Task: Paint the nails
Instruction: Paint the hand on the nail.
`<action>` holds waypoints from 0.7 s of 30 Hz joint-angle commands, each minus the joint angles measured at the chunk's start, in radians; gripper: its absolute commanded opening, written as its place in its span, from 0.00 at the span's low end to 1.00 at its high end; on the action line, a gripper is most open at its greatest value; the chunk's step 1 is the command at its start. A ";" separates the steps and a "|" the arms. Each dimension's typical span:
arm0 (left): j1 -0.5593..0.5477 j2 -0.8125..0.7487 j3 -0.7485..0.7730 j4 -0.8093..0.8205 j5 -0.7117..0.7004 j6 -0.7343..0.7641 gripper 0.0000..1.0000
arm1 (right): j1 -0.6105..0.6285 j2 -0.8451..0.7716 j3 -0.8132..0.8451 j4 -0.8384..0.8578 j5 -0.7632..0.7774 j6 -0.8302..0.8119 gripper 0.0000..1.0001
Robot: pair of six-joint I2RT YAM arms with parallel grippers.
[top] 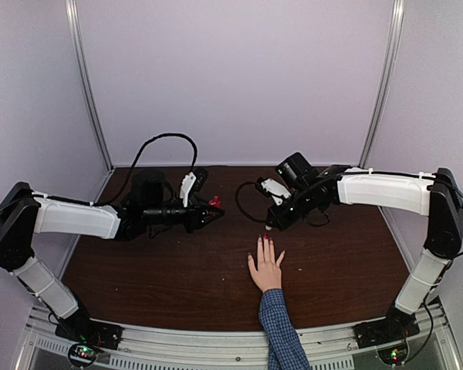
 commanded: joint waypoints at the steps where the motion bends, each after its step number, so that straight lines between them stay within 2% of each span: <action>1: 0.006 -0.014 0.008 0.045 0.004 0.013 0.00 | 0.010 0.016 0.028 -0.008 -0.011 -0.011 0.00; 21: 0.007 -0.008 0.013 0.043 0.007 0.016 0.00 | 0.008 0.025 0.038 0.031 -0.005 -0.002 0.00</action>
